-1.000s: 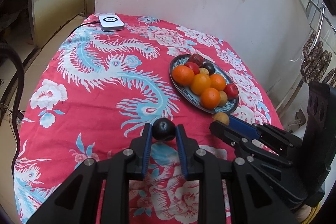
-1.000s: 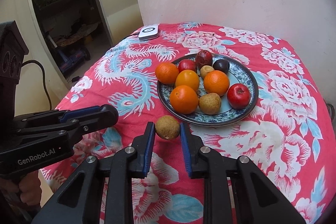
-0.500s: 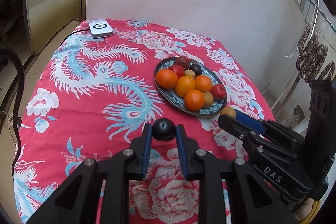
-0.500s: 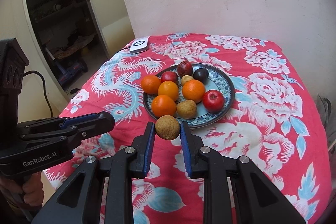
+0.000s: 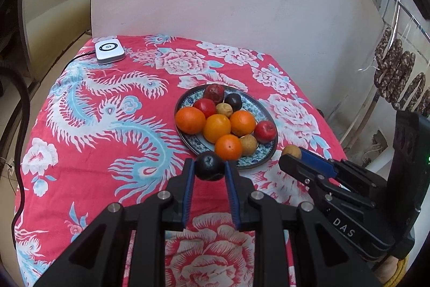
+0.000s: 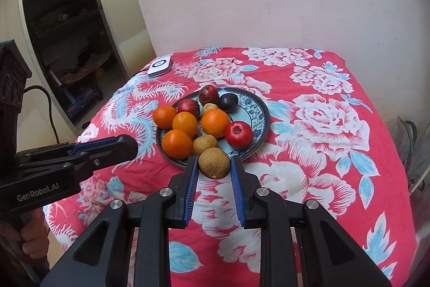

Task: Organize fruits
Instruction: 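Carry the plum with the left tool while the right tool carries the kiwi to the plate, then release the plum on the plate with the left tool while the right tool releases the kiwi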

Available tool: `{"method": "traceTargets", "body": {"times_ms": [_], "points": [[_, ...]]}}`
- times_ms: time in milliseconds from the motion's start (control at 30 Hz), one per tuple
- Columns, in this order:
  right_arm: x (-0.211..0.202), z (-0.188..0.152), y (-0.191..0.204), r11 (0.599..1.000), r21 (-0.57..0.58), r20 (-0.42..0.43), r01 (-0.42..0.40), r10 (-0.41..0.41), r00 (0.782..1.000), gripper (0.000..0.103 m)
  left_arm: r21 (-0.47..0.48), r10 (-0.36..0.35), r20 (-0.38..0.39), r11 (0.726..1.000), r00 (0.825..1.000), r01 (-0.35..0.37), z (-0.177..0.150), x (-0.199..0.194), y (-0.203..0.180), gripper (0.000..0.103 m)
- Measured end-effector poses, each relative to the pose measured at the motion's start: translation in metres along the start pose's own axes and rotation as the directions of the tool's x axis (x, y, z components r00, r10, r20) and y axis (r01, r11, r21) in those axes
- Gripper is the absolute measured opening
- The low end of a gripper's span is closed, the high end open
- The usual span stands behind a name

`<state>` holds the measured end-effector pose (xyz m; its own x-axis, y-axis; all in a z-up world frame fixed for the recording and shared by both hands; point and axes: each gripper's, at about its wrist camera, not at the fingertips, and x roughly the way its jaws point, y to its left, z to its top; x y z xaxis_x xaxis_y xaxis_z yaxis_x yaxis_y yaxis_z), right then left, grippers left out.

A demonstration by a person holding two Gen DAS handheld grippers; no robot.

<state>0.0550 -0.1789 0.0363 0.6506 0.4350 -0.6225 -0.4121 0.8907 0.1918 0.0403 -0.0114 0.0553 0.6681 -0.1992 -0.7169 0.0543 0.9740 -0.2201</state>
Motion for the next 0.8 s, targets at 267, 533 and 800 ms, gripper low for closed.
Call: {"method": "traceTargets", "body": {"times_ms": [267, 533, 800], "points": [[0.007, 0.002, -0.003, 1.000, -0.005, -0.009, 0.014, -0.014, 1.000, 0.026, 0.000, 0.000, -0.007, 1.000, 1.000, 0.000, 0.009, 0.017, 0.005, 0.024], [0.018, 0.007, -0.001, 0.999, -0.030, -0.017, 0.028, -0.029, 0.999, 0.026, 0.001, -0.008, -0.011, 1.000, 1.000, 0.008, 0.015, 0.030, 0.009, 0.024], [0.026, 0.006, 0.003, 0.997, -0.060, -0.026, 0.052, -0.053, 0.998, 0.026, 0.006, -0.010, -0.015, 1.000, 1.000, 0.011, 0.017, 0.038, 0.009, 0.024]]}}
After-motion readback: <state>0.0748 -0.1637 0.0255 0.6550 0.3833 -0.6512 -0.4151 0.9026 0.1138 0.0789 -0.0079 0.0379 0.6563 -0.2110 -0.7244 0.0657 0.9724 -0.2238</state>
